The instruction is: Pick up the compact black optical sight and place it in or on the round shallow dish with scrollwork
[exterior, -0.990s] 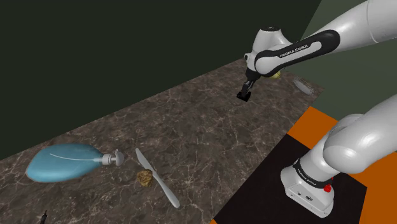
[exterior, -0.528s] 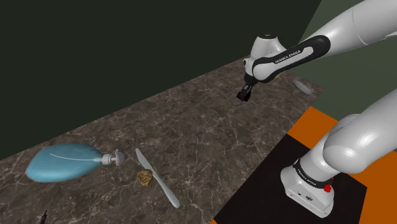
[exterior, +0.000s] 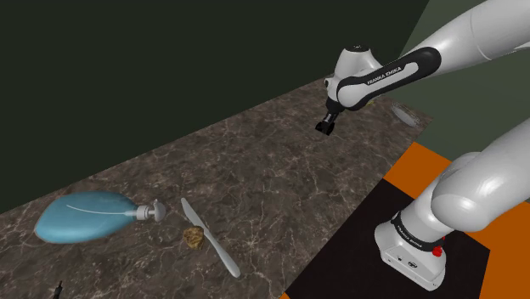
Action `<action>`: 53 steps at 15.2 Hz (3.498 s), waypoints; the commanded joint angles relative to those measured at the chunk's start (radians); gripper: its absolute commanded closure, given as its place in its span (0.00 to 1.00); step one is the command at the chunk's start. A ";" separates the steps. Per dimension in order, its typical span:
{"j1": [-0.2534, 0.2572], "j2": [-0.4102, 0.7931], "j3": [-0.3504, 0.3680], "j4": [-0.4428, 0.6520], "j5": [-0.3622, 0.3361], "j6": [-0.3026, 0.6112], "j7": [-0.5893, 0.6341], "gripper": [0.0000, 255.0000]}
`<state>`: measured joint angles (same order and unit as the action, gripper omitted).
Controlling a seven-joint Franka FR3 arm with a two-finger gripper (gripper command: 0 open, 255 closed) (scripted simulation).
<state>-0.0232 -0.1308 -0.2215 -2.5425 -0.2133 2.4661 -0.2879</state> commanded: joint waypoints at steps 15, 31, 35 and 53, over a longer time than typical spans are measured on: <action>0.002 -0.080 0.007 0.041 0.003 -0.122 -0.009 1.00; -0.005 -0.195 0.005 0.144 0.008 -0.336 -0.050 1.00; -0.051 -0.226 -0.062 0.120 -0.019 -0.327 -0.145 1.00; -0.203 -0.131 -0.412 0.236 -0.039 -0.276 -0.635 1.00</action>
<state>-0.2236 -0.2801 -0.6119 -2.3284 -0.2622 2.1899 -0.8883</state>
